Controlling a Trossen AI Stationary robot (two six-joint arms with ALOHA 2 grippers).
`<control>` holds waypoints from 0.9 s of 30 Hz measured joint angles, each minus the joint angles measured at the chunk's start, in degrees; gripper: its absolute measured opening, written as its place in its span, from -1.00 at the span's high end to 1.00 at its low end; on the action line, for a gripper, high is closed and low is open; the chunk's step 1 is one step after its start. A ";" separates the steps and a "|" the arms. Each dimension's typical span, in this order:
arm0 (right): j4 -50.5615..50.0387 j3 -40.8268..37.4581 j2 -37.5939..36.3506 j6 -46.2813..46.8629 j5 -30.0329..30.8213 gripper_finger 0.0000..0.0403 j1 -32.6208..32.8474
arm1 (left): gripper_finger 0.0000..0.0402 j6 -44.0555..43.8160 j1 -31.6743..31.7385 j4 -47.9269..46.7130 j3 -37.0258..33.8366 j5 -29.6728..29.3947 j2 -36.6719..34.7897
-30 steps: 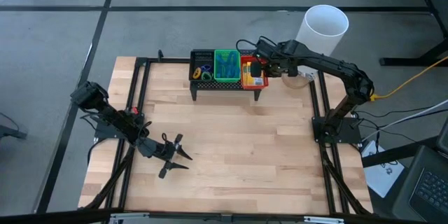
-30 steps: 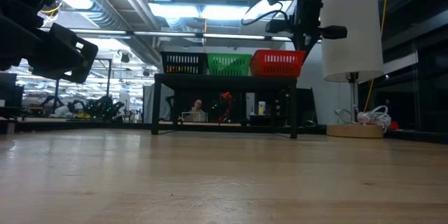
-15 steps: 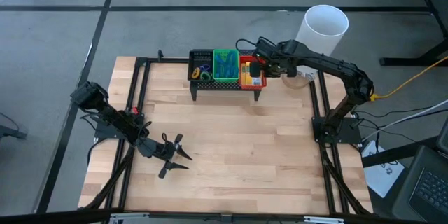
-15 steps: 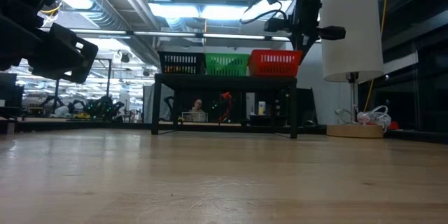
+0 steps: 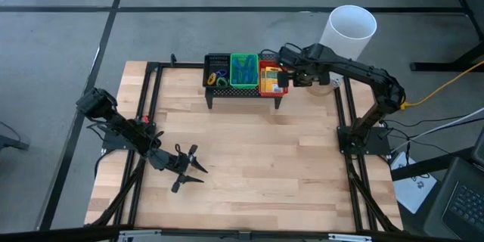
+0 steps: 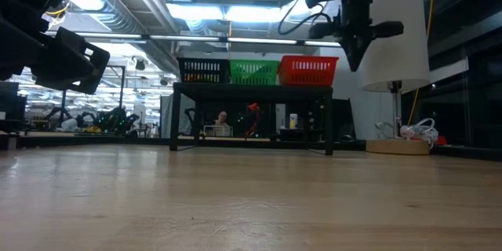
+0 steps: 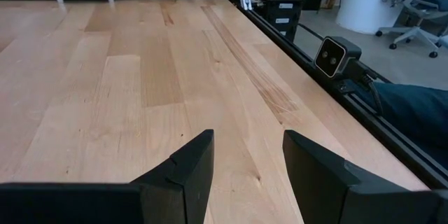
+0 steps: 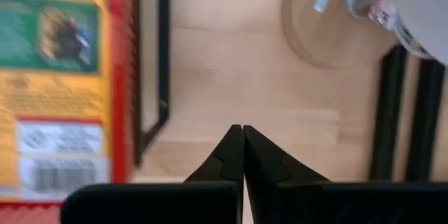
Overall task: Pick & Place Office Desk Supplies
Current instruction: Put the red basket on the shelf
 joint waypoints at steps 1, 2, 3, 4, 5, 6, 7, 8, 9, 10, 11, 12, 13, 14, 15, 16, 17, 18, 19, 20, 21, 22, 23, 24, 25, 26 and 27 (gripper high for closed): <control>-1.17 0.00 -0.02 0.16 -0.18 1.00 0.27 | 0.16 0.00 0.02 -0.02 0.00 -0.02 0.00; -1.99 0.00 -0.11 0.42 -0.44 1.00 0.65 | 0.16 0.00 0.01 -0.02 0.00 0.00 0.00; -2.71 0.00 -0.15 0.73 -0.70 1.00 1.06 | 0.16 0.00 0.02 -0.02 0.00 -0.01 0.00; -3.31 0.00 -0.15 0.94 -0.84 1.00 1.58 | 0.16 -0.01 0.00 -0.02 0.00 -0.01 0.00; -3.29 0.00 -0.15 0.97 -1.17 1.00 2.26 | 0.16 -0.02 0.00 -0.02 0.00 0.00 0.00; -2.97 0.00 -0.15 0.95 -1.73 1.00 3.01 | 0.16 0.00 0.00 -0.02 0.00 -0.02 0.00; -2.85 0.00 -0.15 0.95 -2.67 1.00 3.88 | 0.16 0.00 0.01 -0.01 0.00 -0.02 0.00; -2.62 0.00 -0.15 0.91 -3.35 1.00 4.88 | 0.16 -0.01 0.00 -0.02 0.00 -0.02 0.00; -2.12 0.00 -0.15 0.88 -4.05 1.00 6.03 | 0.16 -0.01 0.00 -0.02 0.00 -0.02 0.00; -1.84 0.00 -0.15 0.97 -4.25 1.00 7.26 | 0.16 -0.02 0.00 -0.02 0.00 -0.02 0.00; -1.85 0.00 -0.15 1.39 -4.28 1.00 8.46 | 0.16 -0.01 0.00 -0.02 0.00 -0.02 0.00; -1.85 0.00 -0.15 1.96 -4.33 1.00 9.64 | 0.16 -0.02 0.01 -0.02 0.00 -0.02 0.00; -1.87 0.00 -0.15 2.35 -4.63 1.00 10.73 | 0.16 -0.02 0.00 -0.02 0.00 -0.02 0.00; -1.87 0.00 -0.15 2.90 -4.94 1.00 11.77 | 0.16 -0.04 0.00 -0.02 0.00 -0.02 0.00; -1.85 0.00 -0.15 3.50 -5.42 1.00 12.70 | 0.16 -0.04 0.01 -0.02 0.00 -0.02 0.00; -1.85 0.00 -0.15 3.82 -5.73 1.00 13.56 | 0.16 -0.09 0.00 -0.02 0.00 -0.02 0.00; -1.85 0.00 -0.15 4.22 -5.83 1.00 14.41 | 0.16 -0.32 0.00 -0.02 0.00 -0.02 0.00; -1.80 0.00 -0.15 4.72 -6.06 1.00 15.19 | 0.16 -0.44 0.01 -0.02 0.00 -0.02 0.00; -1.57 0.00 -0.15 5.04 -6.20 1.00 15.91 | 0.16 -0.46 0.00 0.00 0.00 -0.04 0.00; -0.97 0.00 -0.15 5.29 -6.20 1.00 16.51 | 0.16 -0.47 0.00 -0.02 0.00 -0.04 0.00; -0.16 0.00 -0.15 5.41 -6.18 1.00 17.09 | 0.16 -0.48 0.00 -0.02 0.00 -0.04 0.00; 0.86 0.00 -0.15 5.52 -6.18 1.00 17.59 | 0.16 -0.48 0.00 -0.02 0.00 -0.04 0.00; 2.04 0.00 -0.15 5.49 -6.15 1.00 17.99 | 0.16 -0.48 0.00 -0.02 0.00 -0.07 0.00; 3.50 0.00 -0.15 5.44 -5.90 1.00 18.31 | 0.16 -0.48 0.02 -0.01 0.00 -0.07 0.00; 5.03 0.00 -0.15 5.28 -5.57 1.00 18.54 | 0.16 -0.48 0.00 -0.02 0.00 -0.07 0.00; 6.42 0.00 -0.15 5.23 -5.26 1.00 18.67 | 0.16 -0.48 0.00 -0.02 0.00 -0.07 0.00; 7.55 0.00 -0.12 4.79 -4.90 1.00 18.69 | 0.16 -0.48 0.00 -0.02 0.00 -0.07 0.00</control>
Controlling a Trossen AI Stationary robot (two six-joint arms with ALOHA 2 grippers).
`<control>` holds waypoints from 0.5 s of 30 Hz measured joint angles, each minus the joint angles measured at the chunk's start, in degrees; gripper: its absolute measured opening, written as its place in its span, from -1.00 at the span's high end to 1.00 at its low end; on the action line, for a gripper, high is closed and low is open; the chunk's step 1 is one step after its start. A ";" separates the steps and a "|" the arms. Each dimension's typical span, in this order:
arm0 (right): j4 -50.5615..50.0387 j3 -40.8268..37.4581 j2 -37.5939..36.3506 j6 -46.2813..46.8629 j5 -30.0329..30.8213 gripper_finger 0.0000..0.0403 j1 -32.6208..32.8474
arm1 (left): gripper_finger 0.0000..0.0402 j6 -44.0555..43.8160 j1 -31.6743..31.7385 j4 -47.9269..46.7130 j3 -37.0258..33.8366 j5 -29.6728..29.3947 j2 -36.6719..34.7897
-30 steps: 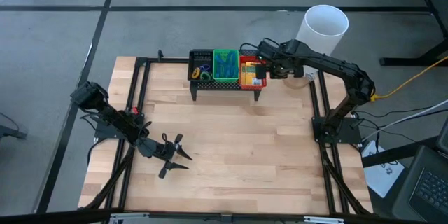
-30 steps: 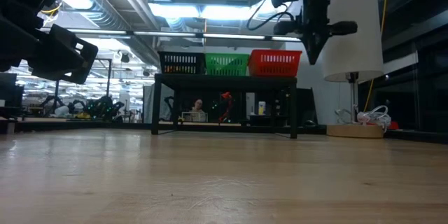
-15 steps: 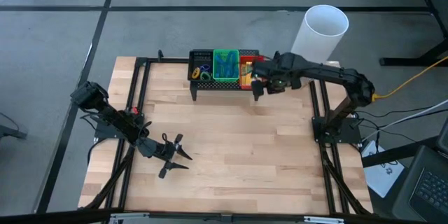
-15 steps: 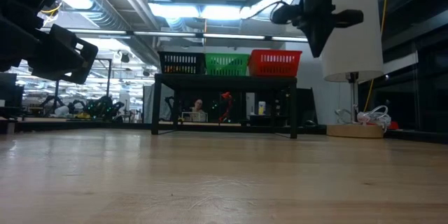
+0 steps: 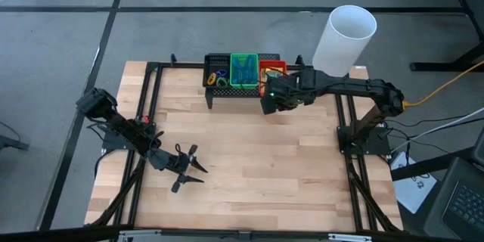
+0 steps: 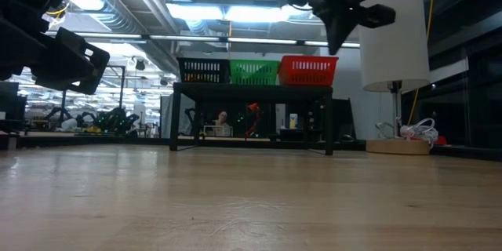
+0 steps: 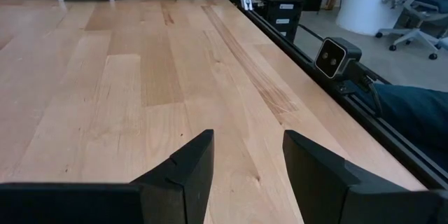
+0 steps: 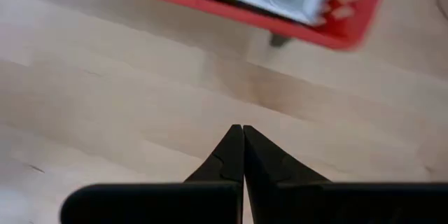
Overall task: Pick & Place Office Desk Supplies
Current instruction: Put the red basket on the shelf
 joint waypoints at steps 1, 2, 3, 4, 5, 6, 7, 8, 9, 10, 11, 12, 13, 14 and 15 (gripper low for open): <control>1.01 0.01 0.19 -0.29 0.26 1.00 0.00 | 0.16 0.00 0.02 0.00 0.00 -0.02 0.00; 1.66 0.02 0.41 -0.57 0.51 1.00 0.00 | 0.16 0.00 0.01 0.00 0.00 -0.02 0.00; 1.82 0.02 0.66 -0.82 0.68 1.00 0.00 | 0.16 0.00 0.00 0.00 0.00 -0.03 0.00; 1.81 0.02 0.96 -1.01 0.68 1.00 -0.02 | 0.16 0.00 0.00 0.01 0.00 -0.02 0.00; 1.84 0.02 1.22 -1.06 0.70 1.00 -0.13 | 0.16 0.00 0.01 0.00 0.00 -0.02 0.00; 1.85 0.02 1.61 -1.12 0.70 1.00 -0.29 | 0.16 0.00 0.02 0.00 0.00 -0.02 0.00; 2.02 0.02 2.11 -1.30 0.68 1.00 -0.43 | 0.16 0.00 0.02 0.02 0.00 -0.02 0.00; 2.36 0.02 2.66 -1.54 0.66 1.00 -0.58 | 0.16 0.00 0.01 0.00 0.00 -0.02 0.00; 2.80 0.02 3.19 -1.79 0.66 1.00 -0.76 | 0.16 0.00 0.02 0.00 0.00 -0.02 0.00; 3.33 0.02 3.68 -2.39 0.45 1.00 -0.94 | 0.16 -0.02 0.01 0.00 0.00 -0.02 0.00; 4.00 0.02 4.02 -2.78 0.07 1.00 -1.12 | 0.16 -0.03 0.00 0.02 0.00 -0.02 0.00; 4.58 0.02 4.44 -3.16 -0.16 1.00 -1.34 | 0.16 -0.04 0.01 0.01 0.00 -0.02 0.00; 5.09 0.02 4.94 -3.61 -0.23 1.00 -1.56 | 0.16 -0.04 0.01 0.01 0.00 -0.02 0.00; 5.55 0.02 5.36 -4.06 -0.39 1.00 -1.81 | 0.16 -0.03 0.01 0.00 0.00 -0.02 0.00; 5.66 0.01 5.69 -4.38 -0.67 1.00 -2.15 | 0.16 -0.02 0.01 0.01 0.00 -0.02 0.00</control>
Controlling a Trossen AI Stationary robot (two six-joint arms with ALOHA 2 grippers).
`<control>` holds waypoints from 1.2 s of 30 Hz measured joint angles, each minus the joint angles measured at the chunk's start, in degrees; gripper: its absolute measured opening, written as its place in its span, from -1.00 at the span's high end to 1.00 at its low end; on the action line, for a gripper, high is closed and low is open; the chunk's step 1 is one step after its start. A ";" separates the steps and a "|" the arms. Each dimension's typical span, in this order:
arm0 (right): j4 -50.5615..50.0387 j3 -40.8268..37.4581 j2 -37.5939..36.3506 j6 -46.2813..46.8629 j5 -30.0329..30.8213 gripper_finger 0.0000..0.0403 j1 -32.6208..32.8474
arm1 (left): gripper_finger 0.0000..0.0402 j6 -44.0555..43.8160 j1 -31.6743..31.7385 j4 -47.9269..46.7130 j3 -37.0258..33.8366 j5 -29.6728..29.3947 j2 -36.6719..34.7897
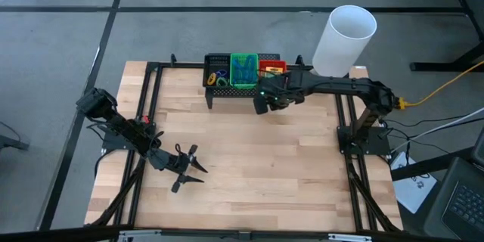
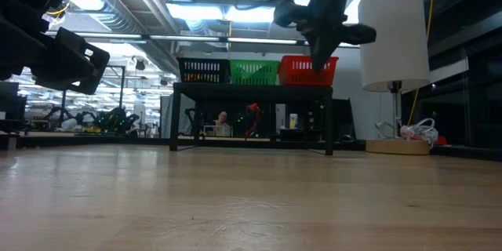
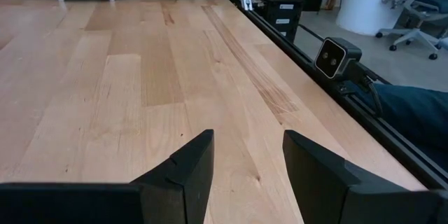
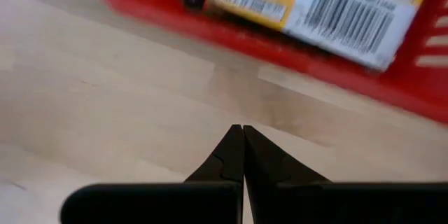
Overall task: Pick & Place Office Desk Supplies
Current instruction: Put the red basket on the shelf, then return to Home Position
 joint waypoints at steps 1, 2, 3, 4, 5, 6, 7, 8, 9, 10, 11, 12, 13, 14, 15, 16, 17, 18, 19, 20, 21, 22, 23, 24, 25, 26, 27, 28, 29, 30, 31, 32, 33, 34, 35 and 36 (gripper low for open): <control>0.01 0.01 0.20 -0.33 0.00 1.00 -0.36 | 0.16 0.00 0.00 0.00 0.00 0.00 0.00; 0.08 0.01 0.35 -0.83 0.00 1.00 -0.73 | 0.16 0.01 0.00 -0.01 0.00 0.00 0.00; 0.17 0.01 0.47 -1.19 0.02 1.00 -1.14 | 0.16 0.02 0.00 0.00 0.00 0.00 0.00; 0.18 -0.01 0.58 -1.32 0.00 1.00 -1.54 | 0.16 0.00 0.01 -0.01 0.00 0.00 0.00; 0.29 0.01 0.60 -1.45 0.00 1.00 -1.89 | 0.16 0.02 -0.01 -0.01 0.00 0.00 0.00; 0.72 0.02 0.60 -1.64 0.02 1.00 -2.22 | 0.16 0.04 0.01 -0.01 0.00 0.00 0.00; 1.31 0.02 0.57 -1.84 0.00 1.00 -2.53 | 0.16 0.03 0.00 0.01 0.00 0.00 0.00; 1.64 0.00 0.57 -2.06 0.00 1.00 -2.84 | 0.16 0.02 -0.01 -0.01 0.00 0.00 0.00; 1.70 0.01 0.57 -2.31 0.00 1.00 -3.15 | 0.16 0.02 -0.01 -0.01 0.00 0.00 0.00; 1.84 0.00 0.57 -2.65 -0.02 1.00 -3.45 | 0.16 0.02 0.01 -0.01 0.00 0.00 0.00; 2.13 -0.01 0.57 -2.73 -0.01 1.00 -3.75 | 0.16 0.02 0.00 0.00 0.00 0.00 0.00; 2.36 0.00 0.57 -2.86 -0.04 1.00 -4.07 | 0.16 0.02 0.00 -0.01 0.00 0.00 0.00; 2.52 -0.01 0.57 -3.06 -0.02 1.00 -4.37 | 0.16 0.02 -0.01 -0.01 0.00 0.00 0.00; 2.89 0.02 0.57 -3.30 -0.02 1.00 -4.70 | 0.16 0.02 0.01 -0.01 0.00 0.00 0.00; 3.31 0.00 0.57 -3.56 -0.02 1.00 -5.03 | 0.16 0.02 0.00 -0.01 0.00 0.01 0.00; 3.70 0.00 0.57 -3.94 -0.02 1.00 -5.35 | 0.16 0.02 0.01 -0.01 0.00 0.00 0.00; 4.06 0.00 0.57 -4.23 -0.03 1.00 -5.68 | 0.16 0.06 -0.01 -0.01 0.00 0.00 0.00; 4.35 0.00 0.57 -4.37 -0.19 1.00 -6.01 | 0.16 0.11 0.01 -0.01 0.00 0.00 0.00; 4.61 -0.01 0.57 -4.51 -0.24 1.00 -6.32 | 0.16 0.11 -0.01 -0.01 0.00 0.00 0.00; 4.95 0.00 0.57 -4.66 -0.42 1.00 -6.59 | 0.16 0.11 -0.01 -0.01 0.00 0.02 0.00; 5.36 0.00 0.57 -4.82 -0.85 1.00 -6.79 | 0.16 0.11 0.01 -0.01 0.00 0.02 0.00; 5.70 0.01 0.57 -4.87 -1.30 1.00 -6.94 | 0.16 0.11 0.01 -0.01 0.00 0.01 0.00; 6.06 0.01 0.57 -4.89 -1.67 1.00 -7.03 | 0.16 0.11 0.01 -0.01 0.00 0.02 0.00; 6.39 0.00 0.57 -4.88 -2.11 1.00 -7.03 | 0.16 0.09 0.00 -0.01 0.00 0.02 0.00; 6.55 0.00 0.57 -5.00 -2.79 1.00 -7.00 | 0.16 0.09 0.00 -0.01 0.00 0.02 0.00; 6.60 0.02 0.57 -5.03 -3.49 1.00 -6.84 | 0.16 0.11 -0.01 -0.01 0.00 0.02 0.00; 6.58 0.01 0.57 -4.91 -3.97 1.00 -6.52 | 0.16 0.11 -0.01 -0.01 0.00 0.02 0.00; 6.58 -0.01 0.57 -4.78 -4.44 1.00 -6.16 | 0.16 0.09 -0.01 -0.01 0.00 0.02 0.00; 6.58 -0.01 0.57 -4.62 -4.76 1.00 -5.67 | 0.16 0.09 0.00 -0.01 0.00 0.02 0.00; 6.58 -0.01 0.57 -4.59 -5.22 1.00 -5.17 | 0.16 0.09 0.01 -0.01 0.00 0.02 0.00; 6.58 0.00 0.57 -4.60 -5.81 1.00 -4.59 | 0.16 0.11 -0.01 -0.01 0.00 0.02 0.00; 6.56 0.01 0.57 -4.51 -6.09 1.00 -3.93 | 0.16 0.09 0.00 -0.03 0.00 0.02 0.00; 6.56 0.01 0.57 -4.25 -6.25 1.00 -3.23 | 0.16 0.09 0.01 -0.03 0.00 0.02 0.00; 6.55 0.01 0.57 -4.16 -6.64 1.00 -2.50 | 0.16 0.11 0.01 -0.03 0.00 0.02 0.00; 6.54 0.01 0.56 -4.15 -7.14 1.00 -1.76 | 0.16 0.11 0.01 -0.03 0.00 0.02 0.00; 6.54 -0.01 0.55 -4.16 -7.42 1.00 -0.95 | 0.16 0.11 0.00 -0.03 0.00 0.02 0.00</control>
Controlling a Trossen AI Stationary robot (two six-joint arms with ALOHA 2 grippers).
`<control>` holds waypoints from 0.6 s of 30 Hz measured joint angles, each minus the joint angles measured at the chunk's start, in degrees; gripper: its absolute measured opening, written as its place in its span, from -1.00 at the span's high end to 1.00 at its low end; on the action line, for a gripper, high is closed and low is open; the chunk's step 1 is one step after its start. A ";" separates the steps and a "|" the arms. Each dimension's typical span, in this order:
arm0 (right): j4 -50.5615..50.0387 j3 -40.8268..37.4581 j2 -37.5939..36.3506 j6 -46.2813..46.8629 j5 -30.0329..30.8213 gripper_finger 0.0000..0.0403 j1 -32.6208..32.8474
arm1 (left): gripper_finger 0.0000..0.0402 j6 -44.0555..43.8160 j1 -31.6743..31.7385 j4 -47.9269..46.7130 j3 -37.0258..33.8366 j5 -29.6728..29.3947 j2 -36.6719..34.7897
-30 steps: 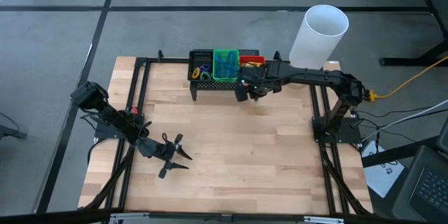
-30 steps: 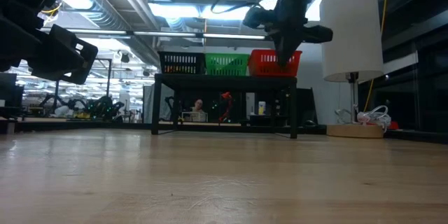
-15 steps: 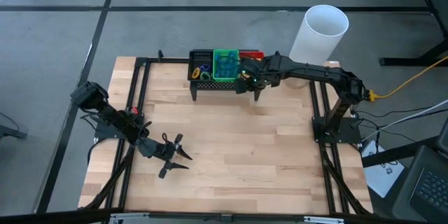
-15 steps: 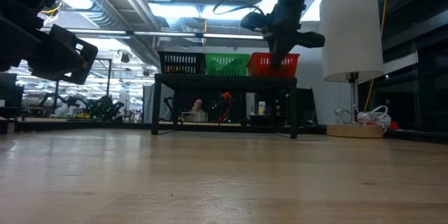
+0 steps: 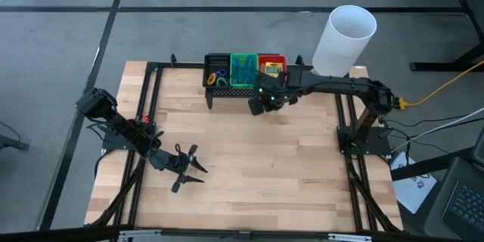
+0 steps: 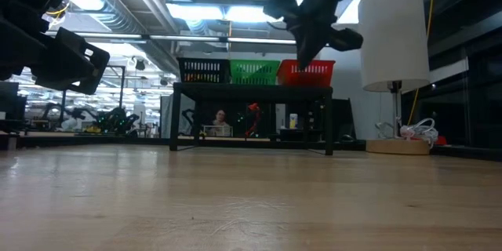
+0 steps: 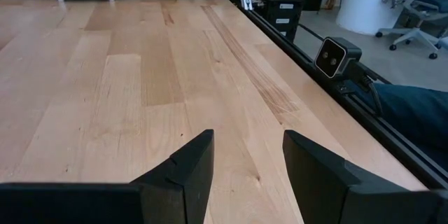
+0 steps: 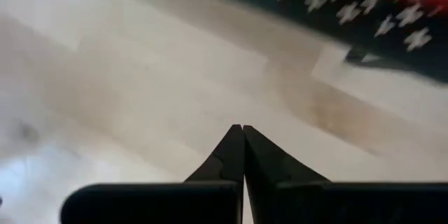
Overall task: Pick & Place Office Desk Supplies
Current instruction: Return to Home Position
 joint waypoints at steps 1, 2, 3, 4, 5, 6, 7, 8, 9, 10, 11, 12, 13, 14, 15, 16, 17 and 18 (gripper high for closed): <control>-0.02 0.01 0.00 0.08 -0.08 1.00 0.86 | 0.16 -0.02 -0.01 0.00 0.00 0.00 0.00; -0.02 0.01 0.00 0.20 -0.02 1.00 1.74 | 0.16 -0.02 0.02 0.00 0.00 0.00 0.00; 0.00 0.02 0.00 0.19 0.22 1.00 2.61 | 0.16 0.00 -0.01 0.00 0.00 0.00 0.00; 0.02 0.02 0.00 0.07 0.81 1.00 3.49 | 0.16 0.02 0.00 0.00 0.00 -0.05 0.00; 0.02 0.00 -0.18 -0.08 1.45 1.00 4.37 | 0.16 0.04 -0.01 0.00 0.00 -0.34 0.00; 0.13 0.02 -0.40 -0.27 2.69 1.00 5.28 | 0.16 0.19 -0.01 0.01 0.00 -0.85 0.00; 0.57 0.00 -0.79 -0.42 4.99 1.00 6.71 | 0.16 0.29 0.02 0.04 0.00 -1.34 0.00; 1.35 0.00 -1.19 -0.71 7.54 1.00 8.14 | 0.16 0.43 0.02 0.07 0.00 -1.41 0.00; 2.48 0.00 -1.63 -1.48 9.86 0.99 9.63 | 0.16 0.71 0.02 0.16 0.00 -1.37 -0.03; 3.72 0.00 -2.10 -2.17 12.21 0.98 11.19 | 0.16 1.33 0.02 0.15 0.00 -1.36 -0.34; 4.89 0.01 -2.52 -3.19 14.50 0.97 12.85 | 0.16 1.88 0.02 0.20 -0.04 -1.41 -0.84; 6.31 0.00 -3.10 -4.37 17.13 0.96 14.54 | 0.16 2.44 0.02 0.20 -0.04 -1.50 -1.64; 7.90 0.00 -3.69 -5.80 19.78 0.96 16.21 | 0.16 3.01 -0.01 -0.06 -0.02 -1.60 -2.76; 9.12 0.01 -4.43 -7.40 22.31 0.95 17.92 | 0.16 3.55 0.01 -0.45 -0.04 -1.58 -4.12; 10.15 0.00 -5.19 -8.68 24.85 0.95 19.59 | 0.16 4.11 0.02 -1.43 -0.02 -1.56 -5.70; 11.27 0.02 -5.99 -9.87 27.37 0.95 21.25 | 0.16 4.57 0.01 -3.19 -0.02 -1.54 -7.76; 12.15 0.00 -6.73 -10.90 29.93 0.95 22.91 | 0.16 4.97 0.02 -5.59 -0.02 -1.54 -10.09; 12.89 0.00 -7.53 -12.08 32.21 0.94 24.61 | 0.16 5.31 0.02 -8.07 -0.02 -1.56 -12.70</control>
